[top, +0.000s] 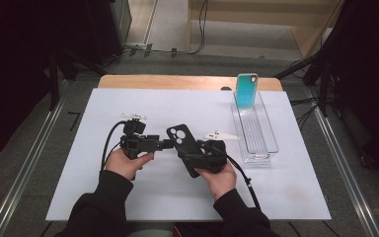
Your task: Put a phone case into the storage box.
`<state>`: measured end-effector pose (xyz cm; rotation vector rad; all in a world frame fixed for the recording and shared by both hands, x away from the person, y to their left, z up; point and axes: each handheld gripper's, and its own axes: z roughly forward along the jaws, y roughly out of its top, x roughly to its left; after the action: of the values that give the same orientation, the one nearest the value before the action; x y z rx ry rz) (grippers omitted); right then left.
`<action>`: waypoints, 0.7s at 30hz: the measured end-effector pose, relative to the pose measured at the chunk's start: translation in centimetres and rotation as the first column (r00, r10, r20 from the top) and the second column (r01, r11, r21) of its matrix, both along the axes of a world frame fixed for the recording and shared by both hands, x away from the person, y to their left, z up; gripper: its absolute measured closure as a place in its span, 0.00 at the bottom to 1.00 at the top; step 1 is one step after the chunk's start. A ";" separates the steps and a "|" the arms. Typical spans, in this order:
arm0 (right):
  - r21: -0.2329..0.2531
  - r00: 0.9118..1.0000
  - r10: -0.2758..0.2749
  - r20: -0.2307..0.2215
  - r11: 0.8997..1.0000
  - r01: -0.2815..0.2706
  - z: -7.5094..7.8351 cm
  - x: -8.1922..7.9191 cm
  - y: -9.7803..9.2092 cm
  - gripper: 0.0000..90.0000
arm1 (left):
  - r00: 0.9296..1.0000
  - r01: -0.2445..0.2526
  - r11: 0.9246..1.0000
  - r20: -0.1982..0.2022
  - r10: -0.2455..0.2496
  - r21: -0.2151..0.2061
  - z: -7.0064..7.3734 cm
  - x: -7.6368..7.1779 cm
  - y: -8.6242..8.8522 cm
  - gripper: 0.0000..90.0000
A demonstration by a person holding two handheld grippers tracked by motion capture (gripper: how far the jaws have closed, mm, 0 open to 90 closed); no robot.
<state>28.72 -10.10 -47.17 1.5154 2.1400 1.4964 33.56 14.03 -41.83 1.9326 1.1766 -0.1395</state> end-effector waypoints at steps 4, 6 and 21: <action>0.040 1.000 -0.022 -0.016 0.999 0.022 -0.4 -0.2 0.1 0.14 | 1.000 -0.008 1.000 0.002 0.008 0.007 0.0 0.3 -0.4 0.26; 0.054 0.999 -0.034 -0.010 0.998 0.035 -0.6 -0.4 0.3 0.14 | 1.000 -0.014 1.000 0.000 0.014 0.000 -0.1 0.4 -0.6 0.26; 0.143 0.996 -0.082 0.021 0.987 0.078 -1.5 -1.2 1.5 0.14 | 0.993 -0.110 0.994 -0.042 0.109 -0.019 0.0 1.9 -1.7 0.45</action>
<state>27.48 -8.62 -48.68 1.5957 1.9710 1.6626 35.41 12.30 -41.85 1.8501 1.3002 -0.1331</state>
